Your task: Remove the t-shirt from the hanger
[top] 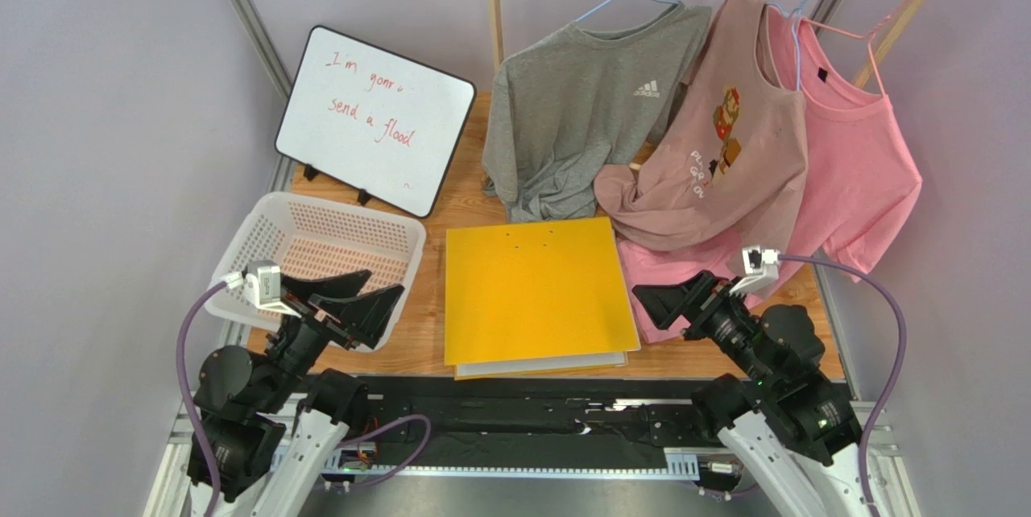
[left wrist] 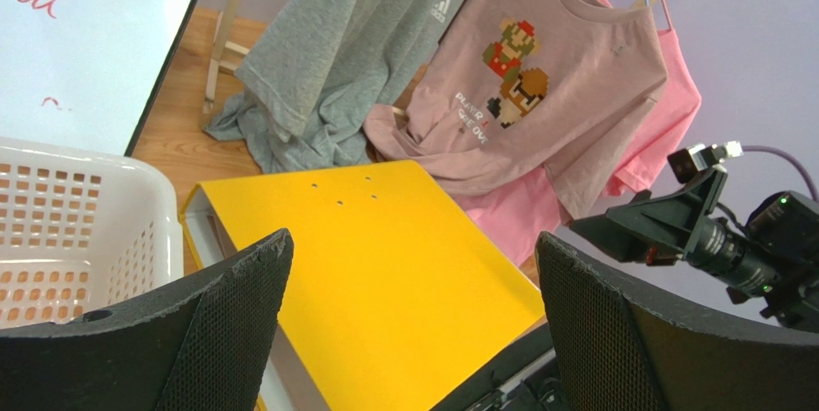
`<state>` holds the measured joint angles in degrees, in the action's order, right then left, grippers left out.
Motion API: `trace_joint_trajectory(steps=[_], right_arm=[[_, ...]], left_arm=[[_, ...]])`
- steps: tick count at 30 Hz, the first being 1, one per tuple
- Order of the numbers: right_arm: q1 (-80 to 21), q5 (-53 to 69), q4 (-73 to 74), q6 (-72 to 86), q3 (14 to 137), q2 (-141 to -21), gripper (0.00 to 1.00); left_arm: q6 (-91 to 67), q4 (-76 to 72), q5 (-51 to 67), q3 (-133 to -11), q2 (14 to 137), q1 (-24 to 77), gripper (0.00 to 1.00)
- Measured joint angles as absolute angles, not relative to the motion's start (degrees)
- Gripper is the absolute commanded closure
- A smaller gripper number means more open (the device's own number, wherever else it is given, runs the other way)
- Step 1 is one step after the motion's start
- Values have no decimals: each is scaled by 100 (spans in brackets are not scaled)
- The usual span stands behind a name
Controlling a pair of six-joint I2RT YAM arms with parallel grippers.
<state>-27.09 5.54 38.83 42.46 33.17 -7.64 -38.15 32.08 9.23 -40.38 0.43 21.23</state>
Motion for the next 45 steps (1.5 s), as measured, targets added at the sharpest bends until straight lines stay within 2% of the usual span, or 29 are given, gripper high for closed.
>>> trace_joint_trajectory(steps=[9, 20, 28, 38, 45], right_arm=[[-2709, 386, 4344, 3623, 4628, -1500, 0], [-2709, 351, 4399, 2886, 7728, -4908, 6], [-2711, 193, 3763, 2976, 9867, -7494, 12], [-2587, -1007, 3068, 3594, 11839, -9712, 28], [-2108, -932, 2714, 4141, 12418, -10331, 44]], left_arm=[[-3618, 3363, 1518, -4036, 97, 2123, 0], [-2934, 3844, 1872, -5041, 2021, 2121, 1], [-2624, 3983, 1922, -5074, 2436, 2119, 1], [-3208, 3677, 2467, -4737, 2099, 2119, 2], [-3312, 3535, 2655, -4731, 2147, 2119, 2]])
